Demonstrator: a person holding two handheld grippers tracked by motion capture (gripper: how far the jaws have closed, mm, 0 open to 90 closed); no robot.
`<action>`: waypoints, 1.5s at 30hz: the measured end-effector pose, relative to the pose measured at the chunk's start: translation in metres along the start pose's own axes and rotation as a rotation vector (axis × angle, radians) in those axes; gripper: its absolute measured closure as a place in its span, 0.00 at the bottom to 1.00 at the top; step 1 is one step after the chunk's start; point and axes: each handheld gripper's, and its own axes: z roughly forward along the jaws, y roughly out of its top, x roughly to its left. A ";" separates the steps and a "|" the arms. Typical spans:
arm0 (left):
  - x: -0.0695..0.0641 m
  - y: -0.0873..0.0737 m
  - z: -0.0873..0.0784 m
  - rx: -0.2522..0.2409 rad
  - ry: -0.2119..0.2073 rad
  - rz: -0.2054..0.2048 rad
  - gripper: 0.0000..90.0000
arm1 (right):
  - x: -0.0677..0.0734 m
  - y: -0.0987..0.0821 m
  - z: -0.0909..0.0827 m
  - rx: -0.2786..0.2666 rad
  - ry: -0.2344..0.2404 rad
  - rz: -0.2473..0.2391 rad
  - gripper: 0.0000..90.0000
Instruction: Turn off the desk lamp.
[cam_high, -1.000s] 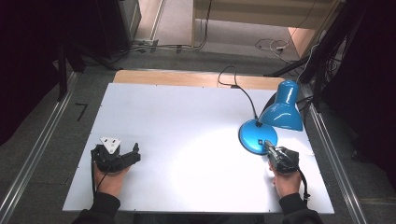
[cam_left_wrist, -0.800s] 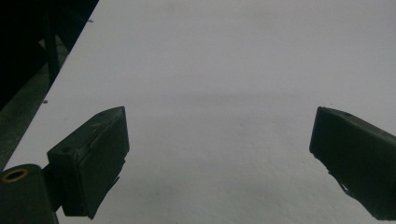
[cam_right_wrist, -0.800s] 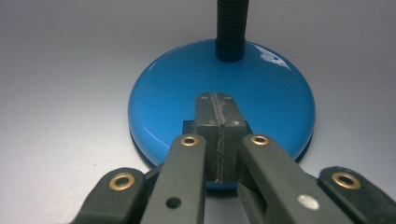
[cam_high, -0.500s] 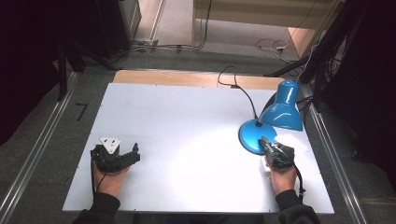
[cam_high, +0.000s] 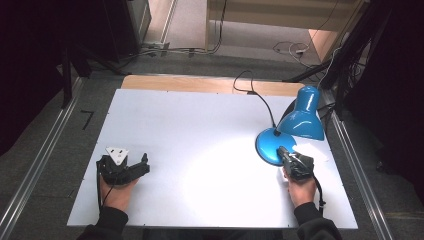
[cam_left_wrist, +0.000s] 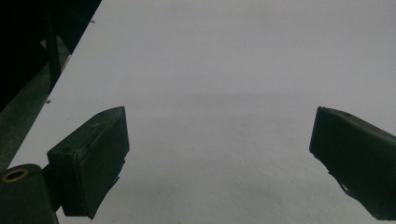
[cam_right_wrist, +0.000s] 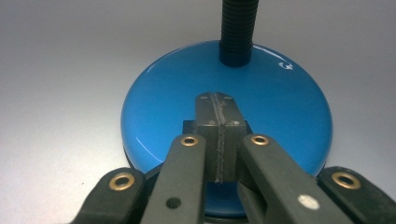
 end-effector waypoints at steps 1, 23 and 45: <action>0.000 0.000 0.000 -0.001 -0.001 0.002 0.06 | 0.000 0.000 0.000 0.000 0.000 0.000 0.98; -0.001 0.000 0.000 -0.002 -0.002 0.004 0.06 | 0.000 0.001 0.003 0.001 0.012 -0.020 0.98; 0.003 -0.001 0.000 0.002 0.001 -0.004 0.06 | -0.002 0.002 0.010 -0.017 -0.020 -0.001 0.98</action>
